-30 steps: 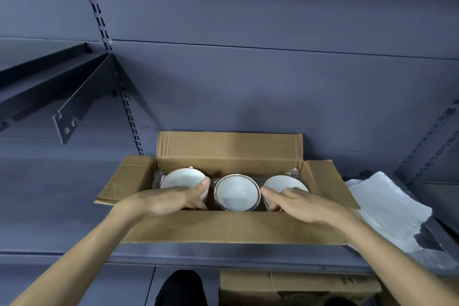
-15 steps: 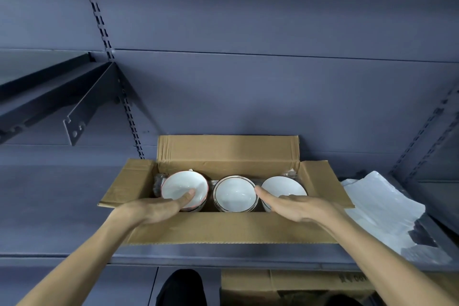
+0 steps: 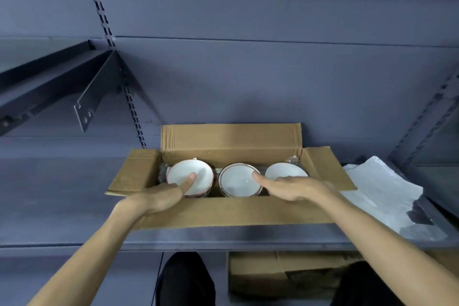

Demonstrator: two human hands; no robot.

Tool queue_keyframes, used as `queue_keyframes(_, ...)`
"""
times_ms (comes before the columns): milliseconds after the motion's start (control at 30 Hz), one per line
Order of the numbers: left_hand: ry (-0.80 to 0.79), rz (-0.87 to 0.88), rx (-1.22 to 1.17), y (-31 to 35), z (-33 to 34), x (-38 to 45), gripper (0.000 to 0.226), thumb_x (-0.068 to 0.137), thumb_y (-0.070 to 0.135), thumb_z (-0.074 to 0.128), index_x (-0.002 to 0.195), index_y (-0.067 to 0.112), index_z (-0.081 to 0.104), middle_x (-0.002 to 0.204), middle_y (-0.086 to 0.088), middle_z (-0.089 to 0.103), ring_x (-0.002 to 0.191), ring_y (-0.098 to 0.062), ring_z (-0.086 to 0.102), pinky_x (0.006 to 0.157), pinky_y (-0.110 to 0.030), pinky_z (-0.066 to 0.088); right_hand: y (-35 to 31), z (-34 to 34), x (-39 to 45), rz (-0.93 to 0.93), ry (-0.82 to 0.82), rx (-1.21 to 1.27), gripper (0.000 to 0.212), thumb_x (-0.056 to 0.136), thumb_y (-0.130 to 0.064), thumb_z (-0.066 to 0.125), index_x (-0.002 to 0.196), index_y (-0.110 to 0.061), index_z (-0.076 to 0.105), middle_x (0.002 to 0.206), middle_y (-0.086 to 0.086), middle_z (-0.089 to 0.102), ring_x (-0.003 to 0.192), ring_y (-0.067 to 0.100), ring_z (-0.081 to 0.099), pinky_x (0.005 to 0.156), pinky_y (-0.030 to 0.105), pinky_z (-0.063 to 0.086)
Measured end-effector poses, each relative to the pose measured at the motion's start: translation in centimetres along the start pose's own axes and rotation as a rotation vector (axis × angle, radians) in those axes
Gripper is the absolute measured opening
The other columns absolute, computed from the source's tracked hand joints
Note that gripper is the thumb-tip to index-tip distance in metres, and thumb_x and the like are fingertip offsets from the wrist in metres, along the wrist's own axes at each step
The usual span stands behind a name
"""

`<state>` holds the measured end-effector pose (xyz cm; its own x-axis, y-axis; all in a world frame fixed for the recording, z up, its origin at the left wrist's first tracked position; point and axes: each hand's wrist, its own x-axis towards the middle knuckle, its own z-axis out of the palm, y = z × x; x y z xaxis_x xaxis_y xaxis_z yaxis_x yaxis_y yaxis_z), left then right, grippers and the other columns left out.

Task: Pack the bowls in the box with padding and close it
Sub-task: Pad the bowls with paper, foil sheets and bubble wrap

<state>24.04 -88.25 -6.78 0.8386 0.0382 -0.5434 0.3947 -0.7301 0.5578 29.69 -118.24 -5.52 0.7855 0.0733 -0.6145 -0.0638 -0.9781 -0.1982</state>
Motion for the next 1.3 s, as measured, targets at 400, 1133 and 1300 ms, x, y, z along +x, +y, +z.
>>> queue_keyframes(400, 0.341, 0.522, 0.201, 6.8, -0.8, 3.7, 0.038, 0.098, 0.068, 0.035, 0.087, 0.05, 0.066, 0.072, 0.035, 0.069, 0.081, 0.015, 0.063, 0.088, -0.017, 0.048, 4.2, -0.8, 3.0, -0.475, 0.588, -0.057, 0.053, 0.1, -0.037, 0.054, 0.05, -0.021, 0.046, 0.047, -0.002, 0.034, 0.058, 0.023, 0.043, 0.068, 0.031, 0.033)
queue_keyframes(1133, -0.27, 0.602, 0.325, 10.0, 1.5, 6.4, 0.02, 0.093, 0.049, 0.066, 0.102, 0.032, 0.074, 0.096, 0.017, 0.073, 0.092, -0.002, 0.066, 0.078, -0.012, 0.049, 4.8, -3.9, 5.2, -0.732, -0.12, 0.088, 0.025, 0.089, -0.051, 0.075, 0.106, -0.033, 0.079, 0.098, -0.03, 0.073, 0.092, -0.007, 0.067, 0.077, 0.013, 0.05)
queue_keyframes(1300, -0.292, 0.509, 0.245, 5.2, 0.5, 4.8, 0.021, 0.094, 0.048, 0.067, 0.109, 0.035, 0.074, 0.104, 0.023, 0.073, 0.102, 0.002, 0.066, 0.089, -0.014, 0.051, 4.5, -2.1, 4.3, -0.735, -0.125, 0.027, 0.026, 0.092, -0.046, 0.074, 0.111, -0.028, 0.079, 0.103, -0.02, 0.075, 0.096, 0.0, 0.068, 0.089, 0.026, 0.054)
